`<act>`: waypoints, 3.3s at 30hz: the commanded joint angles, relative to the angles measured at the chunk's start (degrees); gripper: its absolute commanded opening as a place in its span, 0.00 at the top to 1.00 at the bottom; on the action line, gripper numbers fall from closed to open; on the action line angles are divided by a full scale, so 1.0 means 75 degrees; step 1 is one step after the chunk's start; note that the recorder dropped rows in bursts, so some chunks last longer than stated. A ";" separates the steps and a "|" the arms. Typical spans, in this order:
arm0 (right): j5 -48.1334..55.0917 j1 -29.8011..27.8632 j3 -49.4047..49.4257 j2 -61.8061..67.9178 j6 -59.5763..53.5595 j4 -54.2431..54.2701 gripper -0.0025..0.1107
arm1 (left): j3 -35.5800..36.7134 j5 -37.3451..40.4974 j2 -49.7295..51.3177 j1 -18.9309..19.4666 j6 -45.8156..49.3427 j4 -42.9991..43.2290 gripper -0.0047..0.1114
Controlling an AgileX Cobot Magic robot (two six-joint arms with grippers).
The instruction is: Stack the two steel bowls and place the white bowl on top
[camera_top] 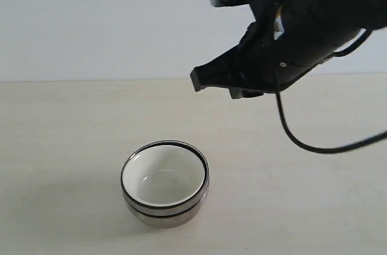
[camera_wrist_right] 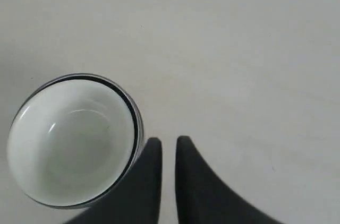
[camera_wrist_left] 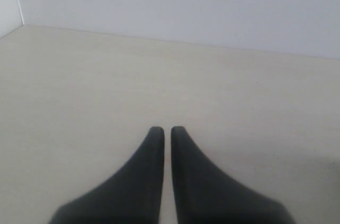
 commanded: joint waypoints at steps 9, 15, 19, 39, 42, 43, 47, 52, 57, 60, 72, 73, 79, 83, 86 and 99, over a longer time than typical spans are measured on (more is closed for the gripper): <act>-0.5807 -0.0016 0.4818 -0.3325 0.1044 -0.0509 0.98 | 0.0023 -0.0003 -0.0011 0.0025 -0.0022 0.0012 0.92; -0.6320 -0.0016 0.5996 -0.4797 0.1029 -0.0452 0.98 | 0.0023 -0.0003 -0.0011 0.0025 -0.0022 0.0012 0.92; -0.6586 -0.0016 0.6717 -0.5701 0.1029 -0.0395 0.98 | 0.0023 -0.0003 -0.0011 0.0025 -0.0022 0.0012 0.92; -0.5673 -0.0016 0.7389 -0.6708 0.1546 -0.0155 0.98 | 0.0023 -0.0003 -0.0011 0.0025 -0.0022 0.0012 0.92; -0.5655 -0.0016 0.7389 -0.6837 0.1546 -0.0155 0.98 | 0.0023 -0.0003 -0.0011 0.0025 -0.0022 0.0012 0.92; -0.5623 -0.0176 0.7389 -0.7254 0.1546 -0.0155 0.98 | 0.0023 -0.0003 -0.0011 0.0025 -0.0022 0.0012 0.92; -0.5215 -0.1214 0.7404 -0.9216 0.1216 -0.0218 0.98 | 0.0023 -0.0003 -0.0011 0.0025 -0.0022 0.0012 0.92; -0.4418 -0.2779 0.8155 -1.0896 0.0224 -0.0218 0.98 | 0.0023 -0.0003 -0.0011 0.0025 -0.0022 0.0012 0.92; -0.4499 -0.3306 0.9073 -1.1220 0.0158 -0.0218 0.98 | 0.0023 -0.0003 -0.0011 0.0025 -0.0022 0.0012 0.92; -0.4640 -0.3450 0.9240 -1.1220 0.0075 -0.0218 0.98 | 0.0023 -0.0003 -0.0011 0.0025 -0.0022 0.0012 0.92; -0.2777 -0.3487 0.9240 -1.1220 -0.0265 -0.0576 0.98 | 0.0023 -0.0003 -0.0011 0.0025 -0.0022 0.0012 0.92; -0.2796 -0.3487 0.9240 -1.1220 -0.0265 -0.0647 0.98 | 0.0023 -0.0003 -0.0011 0.0025 -0.0022 0.0012 0.92; -0.2749 -0.3487 0.9240 -1.1220 -0.0265 -0.0749 0.98 | 0.0023 -0.0003 -0.0011 0.0025 -0.0022 0.0012 0.92; -0.2749 -0.3487 0.9240 -1.1220 -0.0265 -0.0749 0.98 | 0.0023 -0.0003 -0.0011 0.0025 -0.0022 0.0012 0.92; -0.2749 -0.3487 0.9240 -1.1220 -0.0265 -0.0749 0.98 | 0.0023 -0.0003 -0.0011 0.0025 -0.0022 0.0012 0.92; -0.2749 -0.3487 0.9240 -1.1220 -0.0265 -0.0749 0.98 | 0.0023 -0.0003 -0.0011 0.0025 -0.0022 0.0012 0.92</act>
